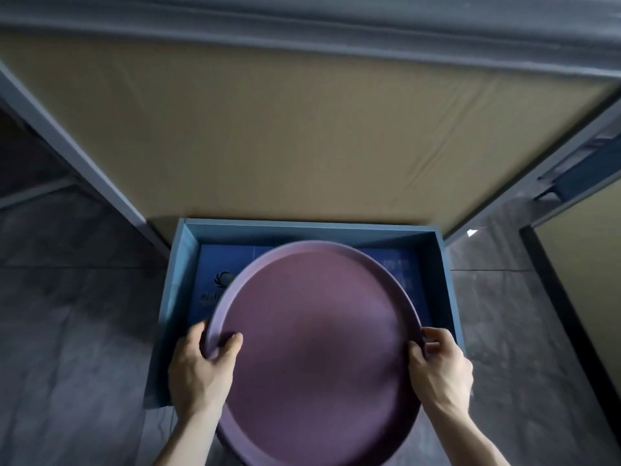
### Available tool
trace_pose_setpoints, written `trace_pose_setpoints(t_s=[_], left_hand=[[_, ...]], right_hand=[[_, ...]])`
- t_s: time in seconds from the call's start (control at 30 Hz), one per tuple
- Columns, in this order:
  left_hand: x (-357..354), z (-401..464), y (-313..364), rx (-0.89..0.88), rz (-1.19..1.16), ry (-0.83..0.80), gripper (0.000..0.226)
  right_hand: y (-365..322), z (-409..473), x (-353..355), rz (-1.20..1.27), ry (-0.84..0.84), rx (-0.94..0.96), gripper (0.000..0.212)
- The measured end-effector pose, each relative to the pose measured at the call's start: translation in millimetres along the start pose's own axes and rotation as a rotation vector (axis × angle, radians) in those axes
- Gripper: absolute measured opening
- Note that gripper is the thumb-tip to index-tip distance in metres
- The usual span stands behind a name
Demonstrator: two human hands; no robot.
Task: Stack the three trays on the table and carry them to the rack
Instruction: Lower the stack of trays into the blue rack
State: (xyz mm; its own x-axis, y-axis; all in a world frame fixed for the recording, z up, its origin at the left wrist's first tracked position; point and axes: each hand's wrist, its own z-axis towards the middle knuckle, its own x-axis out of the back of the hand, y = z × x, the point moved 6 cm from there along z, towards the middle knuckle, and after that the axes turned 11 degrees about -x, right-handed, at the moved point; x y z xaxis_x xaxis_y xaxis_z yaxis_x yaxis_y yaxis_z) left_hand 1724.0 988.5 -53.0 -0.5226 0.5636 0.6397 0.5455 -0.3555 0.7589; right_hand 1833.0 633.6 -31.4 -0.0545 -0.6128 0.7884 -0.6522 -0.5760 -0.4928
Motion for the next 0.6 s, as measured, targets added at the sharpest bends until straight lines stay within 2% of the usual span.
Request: trace_pose_setpoints(t_s=[0.27,0.47,0.6], left_hand=[[-20,7,-12,-0.018,0.161,-0.040,0.045],[-28,17,-18,-0.055,0.277,-0.029,0.046],[-29,23,-18,-0.077,0.289,-0.019,0.038]], right_hand=[[-6,17,-9,-0.047,-0.011,0.006,0.035],[-17,26,-11,-0.061,-0.014,0.029,0.034],[-18,26,-11,-0.065,-0.017,0.028,0.034]])
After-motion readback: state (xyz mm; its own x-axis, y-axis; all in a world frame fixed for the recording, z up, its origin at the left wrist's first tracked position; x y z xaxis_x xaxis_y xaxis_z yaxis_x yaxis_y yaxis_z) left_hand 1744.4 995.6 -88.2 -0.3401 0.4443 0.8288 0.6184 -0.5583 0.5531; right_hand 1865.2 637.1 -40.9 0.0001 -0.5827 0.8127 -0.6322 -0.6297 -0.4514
